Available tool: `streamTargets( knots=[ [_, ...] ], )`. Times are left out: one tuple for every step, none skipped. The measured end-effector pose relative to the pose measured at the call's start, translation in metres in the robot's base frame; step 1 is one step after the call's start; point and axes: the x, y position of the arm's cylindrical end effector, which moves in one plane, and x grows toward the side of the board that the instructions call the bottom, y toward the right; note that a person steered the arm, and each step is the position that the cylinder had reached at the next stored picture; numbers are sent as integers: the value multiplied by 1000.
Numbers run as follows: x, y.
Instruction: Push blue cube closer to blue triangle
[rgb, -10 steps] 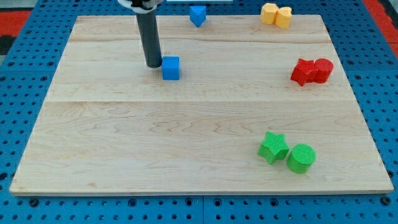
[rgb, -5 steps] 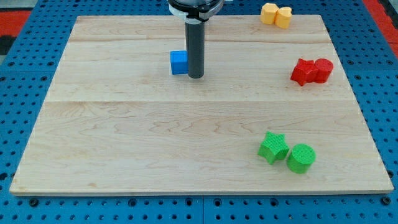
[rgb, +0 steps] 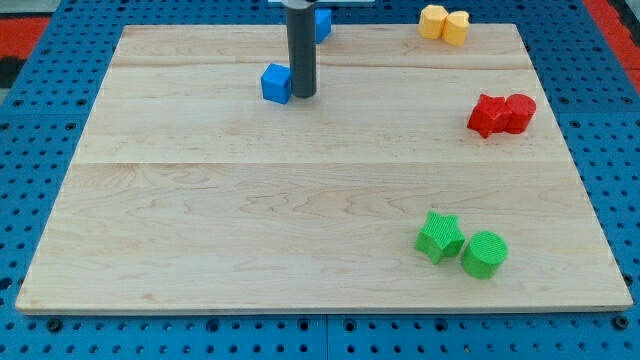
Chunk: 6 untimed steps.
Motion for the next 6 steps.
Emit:
streamTargets(
  knots=[
    [42, -16],
    [2, -70],
    [-13, -59],
    [-13, -47],
    [-30, -47],
    [-61, -46]
  ],
)
